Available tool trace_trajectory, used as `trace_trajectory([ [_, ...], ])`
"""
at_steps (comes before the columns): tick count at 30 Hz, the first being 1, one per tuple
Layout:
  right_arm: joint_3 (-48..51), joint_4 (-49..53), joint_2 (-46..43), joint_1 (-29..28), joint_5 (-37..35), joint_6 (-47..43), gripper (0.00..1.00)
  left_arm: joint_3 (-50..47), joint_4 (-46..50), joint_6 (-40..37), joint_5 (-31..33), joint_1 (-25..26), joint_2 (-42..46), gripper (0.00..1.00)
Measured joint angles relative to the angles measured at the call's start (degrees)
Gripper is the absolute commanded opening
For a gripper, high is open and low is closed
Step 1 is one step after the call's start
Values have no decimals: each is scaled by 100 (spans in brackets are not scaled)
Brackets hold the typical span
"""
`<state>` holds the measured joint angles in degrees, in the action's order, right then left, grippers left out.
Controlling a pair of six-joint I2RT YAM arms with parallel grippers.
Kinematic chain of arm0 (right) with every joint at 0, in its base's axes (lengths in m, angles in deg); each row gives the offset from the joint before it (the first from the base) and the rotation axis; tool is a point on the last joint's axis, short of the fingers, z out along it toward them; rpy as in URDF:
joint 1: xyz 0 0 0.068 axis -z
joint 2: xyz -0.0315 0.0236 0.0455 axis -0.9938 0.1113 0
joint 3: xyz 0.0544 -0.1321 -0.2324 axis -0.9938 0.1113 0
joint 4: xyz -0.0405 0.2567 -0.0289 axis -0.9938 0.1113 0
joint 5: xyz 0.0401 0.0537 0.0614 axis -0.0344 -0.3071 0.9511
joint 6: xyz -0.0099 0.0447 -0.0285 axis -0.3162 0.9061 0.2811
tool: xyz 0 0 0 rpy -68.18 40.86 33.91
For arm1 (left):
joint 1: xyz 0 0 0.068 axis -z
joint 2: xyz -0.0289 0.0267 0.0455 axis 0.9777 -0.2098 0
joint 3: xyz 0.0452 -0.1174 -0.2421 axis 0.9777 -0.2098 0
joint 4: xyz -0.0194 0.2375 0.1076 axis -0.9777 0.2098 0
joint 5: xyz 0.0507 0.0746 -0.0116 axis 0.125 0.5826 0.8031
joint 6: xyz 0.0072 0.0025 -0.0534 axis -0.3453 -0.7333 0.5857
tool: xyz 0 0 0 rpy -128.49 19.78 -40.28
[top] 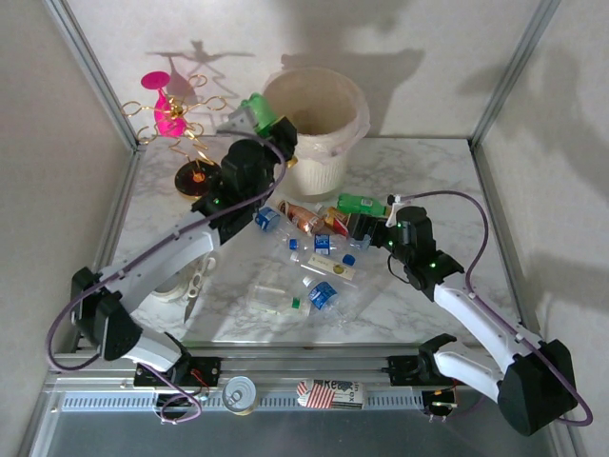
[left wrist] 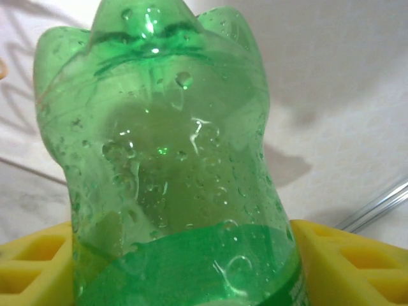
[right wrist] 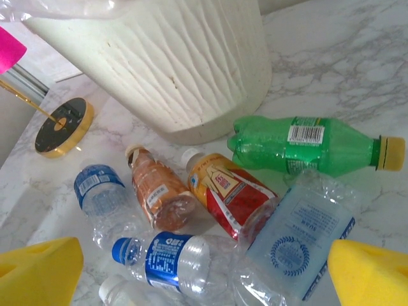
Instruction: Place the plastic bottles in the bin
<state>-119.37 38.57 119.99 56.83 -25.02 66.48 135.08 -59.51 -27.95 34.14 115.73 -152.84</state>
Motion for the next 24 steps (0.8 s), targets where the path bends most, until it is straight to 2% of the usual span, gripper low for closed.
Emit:
trace_trajectory([
  [10,188,-2,-280,0,74,127,99,2568,487,-608,-778,-433,-1862,51],
  [17,275,70,-422,0,55,144,99,4592,1360,-739,-1204,-579,-3407,52],
  [20,295,111,-483,0,52,144,99,5160,1716,-767,-1274,-581,-3930,52],
  [24,308,214,-588,0,31,142,99,5327,1989,-802,-1327,-581,-4253,58],
])
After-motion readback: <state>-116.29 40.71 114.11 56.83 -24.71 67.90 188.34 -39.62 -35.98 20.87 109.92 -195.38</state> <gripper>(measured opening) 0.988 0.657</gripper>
